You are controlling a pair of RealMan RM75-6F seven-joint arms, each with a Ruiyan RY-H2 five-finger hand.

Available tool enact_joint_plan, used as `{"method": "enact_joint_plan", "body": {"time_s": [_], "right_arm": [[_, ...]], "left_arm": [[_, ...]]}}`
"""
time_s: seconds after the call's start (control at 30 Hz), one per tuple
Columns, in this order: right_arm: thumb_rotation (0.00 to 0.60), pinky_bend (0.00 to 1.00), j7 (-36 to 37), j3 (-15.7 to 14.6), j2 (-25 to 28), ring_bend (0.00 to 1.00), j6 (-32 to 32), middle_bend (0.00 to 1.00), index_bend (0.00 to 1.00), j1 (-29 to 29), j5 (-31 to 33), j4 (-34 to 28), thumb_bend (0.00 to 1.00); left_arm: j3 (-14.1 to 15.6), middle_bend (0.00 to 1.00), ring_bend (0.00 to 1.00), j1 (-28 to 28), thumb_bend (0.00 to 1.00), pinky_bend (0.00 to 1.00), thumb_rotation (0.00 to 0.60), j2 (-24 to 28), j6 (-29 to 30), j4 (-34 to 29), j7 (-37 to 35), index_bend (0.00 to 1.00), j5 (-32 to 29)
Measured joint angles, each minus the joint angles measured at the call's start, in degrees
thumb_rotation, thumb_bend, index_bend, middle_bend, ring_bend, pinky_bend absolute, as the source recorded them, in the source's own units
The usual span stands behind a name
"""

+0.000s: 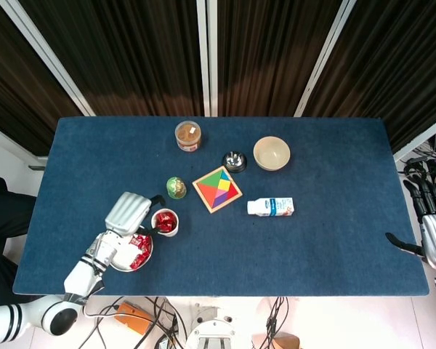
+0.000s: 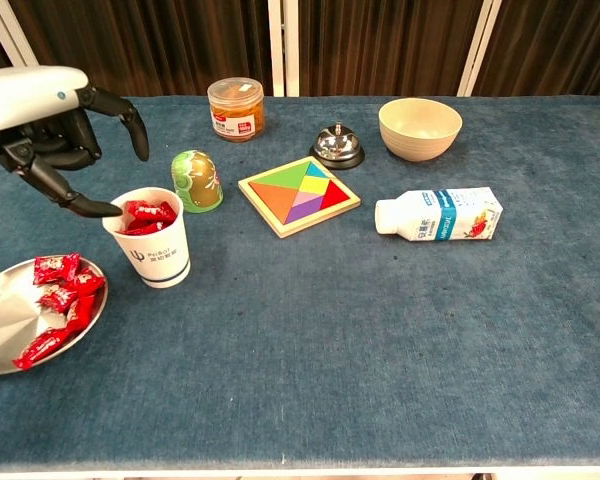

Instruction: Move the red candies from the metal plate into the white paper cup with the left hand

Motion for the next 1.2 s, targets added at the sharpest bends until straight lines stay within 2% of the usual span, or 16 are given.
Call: {"method": "enact_joint_plan", "body": {"time_s": [0.2,0.4,0.5,0.83,1.2], "right_arm": [[0.600,0.09,0.0,0.3,0.7,0.00,1.2,0.03,0.00,-0.4,-0.3,-0.6,0.24],[0.600,0.09,0.6,0.5,1.4,0.00,1.1,0.03,0.00,-0.1,-1.0,-1.1,0.24],[0.600,0.09,0.6,0.6,1.4,0.00,0.8,0.03,0.00,0.3,-1.2,-1.3,0.24],[0.600,0.09,0.4,0.3,1.0,0.00,0.3,0.03,0.00,0.4,-0.9,-1.2,0.24],[0.600,0.09,0.5,0.1,0.8,0.00,0.2,0.03,0.00,0.3,-0.9,-0.9,0.24]], "left_arm": [[1.8,0.94,0.95,4.6,0.11,0.94,0.600,2.5,6.4,-0.9,-3.7,0.41,3.6],[5.5,0.94,0.95,9.8,0.14,0.94,0.600,4.8,10.4,0.1,-7.0,0.44,6.3],[7.2,0.94,0.95,10.8,0.14,0.94,0.600,4.6,10.1,1.1,-7.5,0.44,7.2],[10.3,0.94,0.95,10.6,0.14,0.94,0.600,0.6,5.1,3.4,-5.4,0.44,9.4],[10.6,0.94,0.95,10.2,0.12,0.94,0.600,-2.3,2.7,4.2,-3.4,0.44,10.2]]}}
